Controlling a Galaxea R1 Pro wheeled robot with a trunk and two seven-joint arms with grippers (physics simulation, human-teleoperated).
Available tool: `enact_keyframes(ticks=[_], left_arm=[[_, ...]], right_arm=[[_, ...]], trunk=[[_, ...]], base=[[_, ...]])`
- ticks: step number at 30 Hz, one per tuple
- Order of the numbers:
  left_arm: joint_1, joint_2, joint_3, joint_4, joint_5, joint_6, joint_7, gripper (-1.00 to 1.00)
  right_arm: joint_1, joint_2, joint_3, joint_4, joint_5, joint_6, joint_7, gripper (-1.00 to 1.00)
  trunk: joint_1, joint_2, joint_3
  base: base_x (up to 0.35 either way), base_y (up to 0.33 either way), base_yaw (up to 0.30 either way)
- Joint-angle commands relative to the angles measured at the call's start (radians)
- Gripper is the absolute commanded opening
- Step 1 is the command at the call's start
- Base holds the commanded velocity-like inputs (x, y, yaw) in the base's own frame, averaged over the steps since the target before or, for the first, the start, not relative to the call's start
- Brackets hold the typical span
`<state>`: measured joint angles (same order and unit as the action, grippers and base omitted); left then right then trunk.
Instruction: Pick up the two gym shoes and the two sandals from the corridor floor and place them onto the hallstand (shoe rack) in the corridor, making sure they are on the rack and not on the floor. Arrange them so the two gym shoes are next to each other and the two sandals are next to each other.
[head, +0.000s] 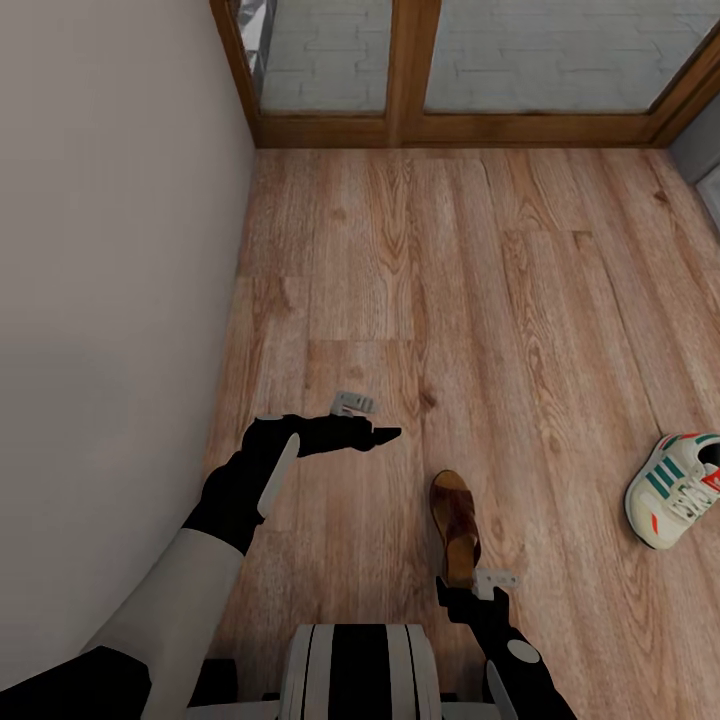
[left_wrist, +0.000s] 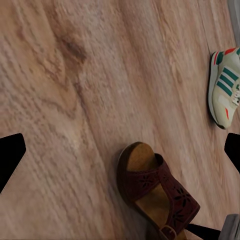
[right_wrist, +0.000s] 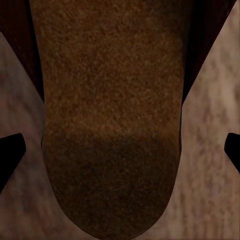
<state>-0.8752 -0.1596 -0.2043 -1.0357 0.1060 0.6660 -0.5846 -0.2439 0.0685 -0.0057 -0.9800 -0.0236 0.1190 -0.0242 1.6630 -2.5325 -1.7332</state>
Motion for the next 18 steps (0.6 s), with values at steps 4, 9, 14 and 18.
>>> enact_keyframes(ticks=[4, 9, 14, 18], left_arm=[[0.0, 0.001, 0.0, 0.0, 0.011, 0.008, 0.002, 1.0], [0.001, 0.001, -0.001, 0.0, 0.011, 0.008, 0.002, 1.0], [0.001, 0.0, -0.001, 0.0, 0.011, 0.008, 0.002, 1.0], [0.001, 0.0, 0.0, -0.001, 0.011, 0.008, 0.002, 1.0]], right_arm=[[0.0, 0.0, 0.0, -0.002, -0.002, 0.005, -0.002, 1.0], [0.0, 0.0, 0.0, -0.002, -0.002, 0.005, -0.002, 1.0], [0.0, 0.0, -0.001, -0.002, -0.002, 0.005, -0.002, 1.0], [0.0, 0.0, -0.002, -0.002, -0.002, 0.005, -0.002, 1.0]], trunk=[[0.0, 0.0, -0.001], [0.0, 0.0, -0.001], [0.0, 0.0, -0.001], [0.0, 0.0, -0.001]], base=[[0.04, 0.0, 0.0], [0.015, 0.0, 0.0], [0.005, 0.0, 0.0], [0.002, 0.0, 0.0]])
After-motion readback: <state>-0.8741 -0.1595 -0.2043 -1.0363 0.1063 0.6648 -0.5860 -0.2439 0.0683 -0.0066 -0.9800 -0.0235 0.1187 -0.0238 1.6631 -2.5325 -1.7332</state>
